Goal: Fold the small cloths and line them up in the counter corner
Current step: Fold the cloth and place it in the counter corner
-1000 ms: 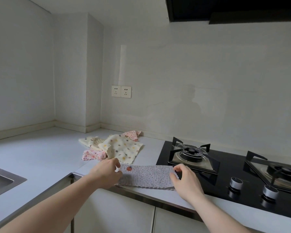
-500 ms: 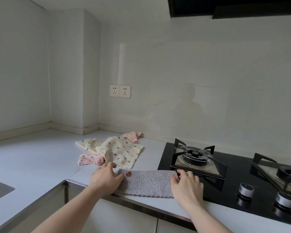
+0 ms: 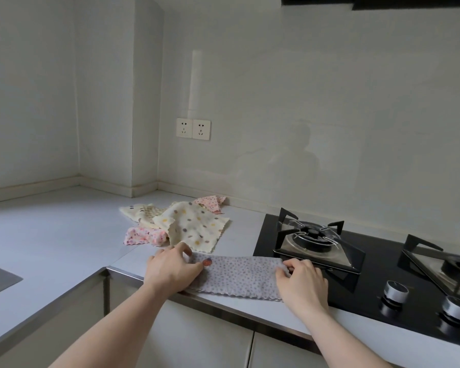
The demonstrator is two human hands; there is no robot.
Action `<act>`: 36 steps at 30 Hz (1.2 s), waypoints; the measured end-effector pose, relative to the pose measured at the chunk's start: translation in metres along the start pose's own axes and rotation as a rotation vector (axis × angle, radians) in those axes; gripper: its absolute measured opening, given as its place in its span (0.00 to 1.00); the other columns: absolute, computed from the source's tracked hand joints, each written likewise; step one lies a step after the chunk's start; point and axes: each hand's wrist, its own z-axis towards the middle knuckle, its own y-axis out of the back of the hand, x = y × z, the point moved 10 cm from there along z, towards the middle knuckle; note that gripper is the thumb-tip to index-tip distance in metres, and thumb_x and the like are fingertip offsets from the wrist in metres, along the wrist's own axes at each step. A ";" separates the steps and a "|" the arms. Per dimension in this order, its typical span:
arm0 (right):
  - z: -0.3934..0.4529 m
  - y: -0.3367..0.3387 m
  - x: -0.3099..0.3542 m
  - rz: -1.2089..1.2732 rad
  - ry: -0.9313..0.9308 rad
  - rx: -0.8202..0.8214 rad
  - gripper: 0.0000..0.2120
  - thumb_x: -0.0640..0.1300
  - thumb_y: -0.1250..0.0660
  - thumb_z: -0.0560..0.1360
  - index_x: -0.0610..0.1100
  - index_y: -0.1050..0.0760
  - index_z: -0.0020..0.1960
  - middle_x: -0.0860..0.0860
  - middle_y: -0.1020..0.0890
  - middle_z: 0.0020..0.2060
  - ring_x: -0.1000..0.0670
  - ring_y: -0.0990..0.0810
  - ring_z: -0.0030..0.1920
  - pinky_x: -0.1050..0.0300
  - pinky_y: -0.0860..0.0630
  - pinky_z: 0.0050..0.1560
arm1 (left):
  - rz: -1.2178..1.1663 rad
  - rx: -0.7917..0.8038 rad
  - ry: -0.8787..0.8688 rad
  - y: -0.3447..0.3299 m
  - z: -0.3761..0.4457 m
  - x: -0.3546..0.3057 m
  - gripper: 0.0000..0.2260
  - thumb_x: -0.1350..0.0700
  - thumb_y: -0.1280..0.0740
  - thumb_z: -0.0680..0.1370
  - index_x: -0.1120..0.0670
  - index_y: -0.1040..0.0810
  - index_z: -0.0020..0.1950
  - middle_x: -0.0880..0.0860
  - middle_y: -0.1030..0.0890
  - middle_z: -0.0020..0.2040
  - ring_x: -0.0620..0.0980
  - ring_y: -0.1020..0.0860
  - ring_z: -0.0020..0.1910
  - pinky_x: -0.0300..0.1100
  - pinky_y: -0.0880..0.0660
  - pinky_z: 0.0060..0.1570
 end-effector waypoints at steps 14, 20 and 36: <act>0.021 -0.019 -0.004 0.093 -0.313 0.290 0.17 0.60 0.32 0.73 0.58 0.19 0.59 0.52 0.20 0.63 0.43 0.27 0.66 0.48 0.33 0.68 | -0.023 -0.120 -0.044 0.007 -0.008 -0.004 0.18 0.35 0.43 0.74 0.43 0.26 0.57 0.49 0.19 0.59 0.54 0.25 0.59 0.49 0.31 0.61; 0.029 0.002 0.007 0.509 -0.267 0.254 0.03 0.44 0.26 0.72 0.46 0.19 0.45 0.49 0.16 0.47 0.49 0.19 0.50 0.53 0.24 0.49 | -0.014 -0.111 -0.050 0.006 -0.009 -0.003 0.15 0.40 0.44 0.75 0.44 0.26 0.56 0.50 0.19 0.60 0.54 0.26 0.60 0.49 0.32 0.60; 0.000 -0.045 0.163 0.668 -0.084 0.436 0.03 0.40 0.26 0.70 0.47 0.18 0.42 0.48 0.15 0.46 0.46 0.14 0.45 0.49 0.14 0.48 | -0.226 -0.050 0.002 0.010 -0.004 0.007 0.17 0.52 0.43 0.75 0.43 0.17 0.56 0.47 0.17 0.61 0.55 0.21 0.61 0.46 0.27 0.61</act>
